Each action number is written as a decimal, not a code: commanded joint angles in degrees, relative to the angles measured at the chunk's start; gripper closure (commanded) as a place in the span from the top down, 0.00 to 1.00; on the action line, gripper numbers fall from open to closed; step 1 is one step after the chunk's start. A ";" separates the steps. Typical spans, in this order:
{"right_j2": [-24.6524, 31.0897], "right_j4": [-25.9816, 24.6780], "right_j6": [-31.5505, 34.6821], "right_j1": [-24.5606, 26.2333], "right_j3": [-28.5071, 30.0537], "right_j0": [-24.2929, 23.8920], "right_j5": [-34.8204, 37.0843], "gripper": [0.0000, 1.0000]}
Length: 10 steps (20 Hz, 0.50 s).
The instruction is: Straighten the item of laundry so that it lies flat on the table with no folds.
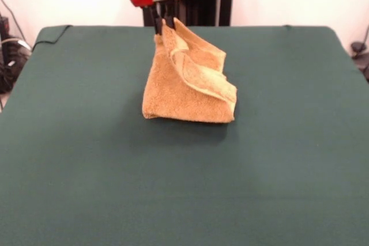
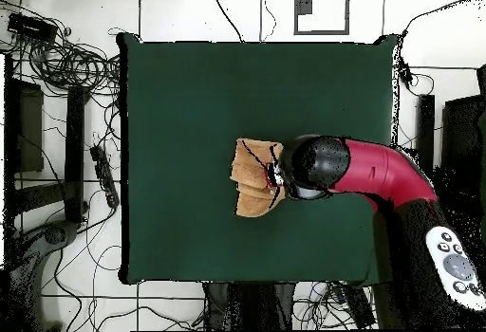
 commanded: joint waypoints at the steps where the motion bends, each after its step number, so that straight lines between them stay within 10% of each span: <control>1: 9.08 0.57 -11.24 -2.64 7.54 -1.34 4.60 0.00; 10: 10.81 -2.31 -12.43 0.74 -0.77 -1.87 9.52 0.00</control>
